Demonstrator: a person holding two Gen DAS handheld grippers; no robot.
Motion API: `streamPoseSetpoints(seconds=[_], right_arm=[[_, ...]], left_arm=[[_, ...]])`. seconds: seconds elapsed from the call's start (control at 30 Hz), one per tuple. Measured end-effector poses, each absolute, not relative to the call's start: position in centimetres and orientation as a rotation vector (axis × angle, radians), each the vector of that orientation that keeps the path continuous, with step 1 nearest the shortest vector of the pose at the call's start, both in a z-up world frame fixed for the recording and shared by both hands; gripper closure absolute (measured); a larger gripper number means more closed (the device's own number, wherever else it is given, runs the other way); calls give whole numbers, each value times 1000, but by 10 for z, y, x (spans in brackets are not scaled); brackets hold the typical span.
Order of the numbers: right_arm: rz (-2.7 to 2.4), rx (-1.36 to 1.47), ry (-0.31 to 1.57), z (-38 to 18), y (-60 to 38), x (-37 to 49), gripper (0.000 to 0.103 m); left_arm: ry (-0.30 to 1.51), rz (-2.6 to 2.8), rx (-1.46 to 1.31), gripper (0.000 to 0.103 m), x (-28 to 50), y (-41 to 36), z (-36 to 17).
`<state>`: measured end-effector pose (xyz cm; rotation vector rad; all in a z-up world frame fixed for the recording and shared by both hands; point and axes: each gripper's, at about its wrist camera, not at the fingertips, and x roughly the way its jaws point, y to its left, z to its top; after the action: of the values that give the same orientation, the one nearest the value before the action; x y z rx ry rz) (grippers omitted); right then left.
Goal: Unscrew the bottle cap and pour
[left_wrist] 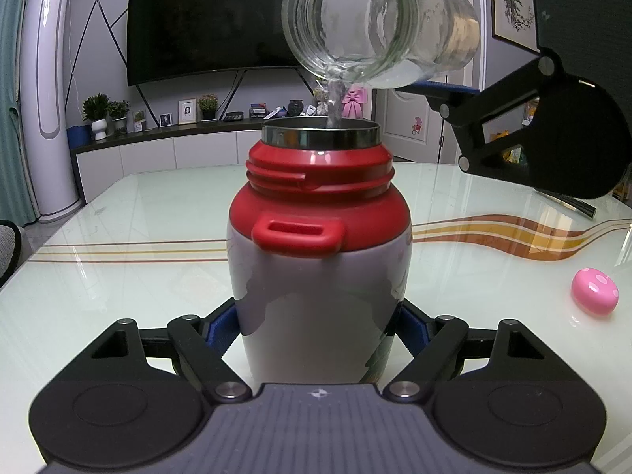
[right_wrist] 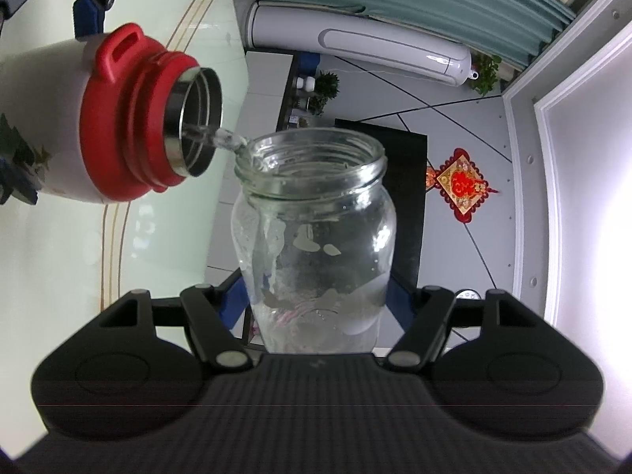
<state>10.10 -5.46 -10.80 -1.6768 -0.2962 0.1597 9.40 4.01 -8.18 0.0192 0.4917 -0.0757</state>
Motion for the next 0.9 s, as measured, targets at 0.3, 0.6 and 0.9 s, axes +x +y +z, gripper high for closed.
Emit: streamPoseSetpoints(seconds=[0.3, 0.6, 0.9], right_arm=[[153, -1690, -316, -108, -55, 102, 32], [150, -1707, -331, -108, -56, 103, 32], [145, -1727, -354, -102, -58, 101, 32]], left_arm=[[493, -76, 19, 20, 93, 40, -81], [494, -77, 19, 20, 93, 40, -80], [493, -77, 19, 20, 92, 40, -81]])
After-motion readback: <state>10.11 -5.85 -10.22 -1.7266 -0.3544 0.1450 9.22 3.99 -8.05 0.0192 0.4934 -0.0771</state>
